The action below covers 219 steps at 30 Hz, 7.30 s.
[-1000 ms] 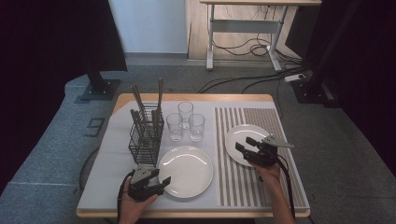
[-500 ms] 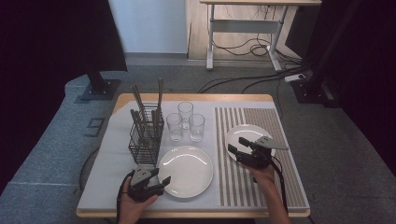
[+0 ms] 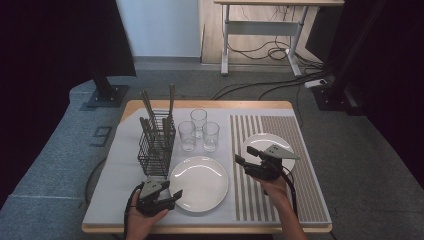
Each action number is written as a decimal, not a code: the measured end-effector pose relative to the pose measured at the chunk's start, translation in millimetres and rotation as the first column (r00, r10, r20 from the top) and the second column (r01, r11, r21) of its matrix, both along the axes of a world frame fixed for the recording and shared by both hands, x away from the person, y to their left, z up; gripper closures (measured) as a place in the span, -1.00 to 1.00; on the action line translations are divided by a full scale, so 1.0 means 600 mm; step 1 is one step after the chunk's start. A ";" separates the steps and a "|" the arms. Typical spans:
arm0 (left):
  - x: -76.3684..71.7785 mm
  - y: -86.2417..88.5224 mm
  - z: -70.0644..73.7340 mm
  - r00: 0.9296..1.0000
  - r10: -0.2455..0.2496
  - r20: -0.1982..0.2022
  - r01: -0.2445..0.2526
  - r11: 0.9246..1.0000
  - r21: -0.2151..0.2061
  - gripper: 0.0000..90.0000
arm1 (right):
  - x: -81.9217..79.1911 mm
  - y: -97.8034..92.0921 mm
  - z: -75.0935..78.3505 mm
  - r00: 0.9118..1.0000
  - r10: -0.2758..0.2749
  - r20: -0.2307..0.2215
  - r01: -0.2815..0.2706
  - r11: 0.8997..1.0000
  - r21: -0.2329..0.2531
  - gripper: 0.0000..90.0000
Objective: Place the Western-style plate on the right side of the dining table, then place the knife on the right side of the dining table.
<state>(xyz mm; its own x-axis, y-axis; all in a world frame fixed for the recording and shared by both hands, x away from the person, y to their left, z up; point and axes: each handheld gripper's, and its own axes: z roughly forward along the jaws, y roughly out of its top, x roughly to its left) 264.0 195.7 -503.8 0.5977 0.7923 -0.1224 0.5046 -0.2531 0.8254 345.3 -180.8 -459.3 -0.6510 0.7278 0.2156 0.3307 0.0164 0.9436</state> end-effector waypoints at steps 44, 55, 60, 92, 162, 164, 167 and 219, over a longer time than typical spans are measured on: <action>0.002 -0.001 -0.003 1.000 -0.019 -0.023 0.018 1.000 -0.013 -0.19 | 0.043 0.108 0.030 0.996 0.091 0.002 -0.091 0.996 -0.007 -0.23; 0.001 -0.003 -0.002 0.999 -0.032 -0.029 0.031 0.999 -0.026 -0.19 | 0.067 0.136 0.071 0.995 0.096 0.014 -0.096 0.995 0.007 -0.24; 0.001 -0.002 -0.003 0.999 -0.036 -0.029 0.036 0.999 -0.026 -0.19 | 0.074 0.149 0.072 0.995 0.100 0.004 -0.100 0.995 0.004 -0.24; 0.001 0.013 0.001 0.999 -0.023 -0.022 0.022 0.999 -0.042 -0.19 | 0.114 0.205 0.081 0.993 0.116 -0.039 -0.116 0.993 -0.005 -0.20; 0.001 0.005 0.000 0.999 -0.033 -0.033 0.032 0.999 -0.035 -0.19 | 0.130 0.240 0.111 0.994 0.106 -0.017 -0.107 0.993 -0.058 -0.18; 0.001 0.004 -0.001 0.999 -0.033 -0.033 0.032 0.999 -0.035 -0.19 | 0.130 0.240 0.111 0.994 0.106 -0.017 -0.107 0.993 -0.058 -0.18; 0.000 0.003 -0.001 0.999 -0.034 -0.034 0.033 0.999 -0.036 -0.19 | 0.130 0.241 0.112 0.994 0.107 -0.018 -0.108 0.992 -0.062 -0.18; 0.001 -0.002 -0.004 0.999 -0.043 -0.031 0.042 0.999 -0.027 -0.19 | 0.138 0.261 0.113 0.992 0.111 -0.056 -0.116 0.990 -0.083 -0.17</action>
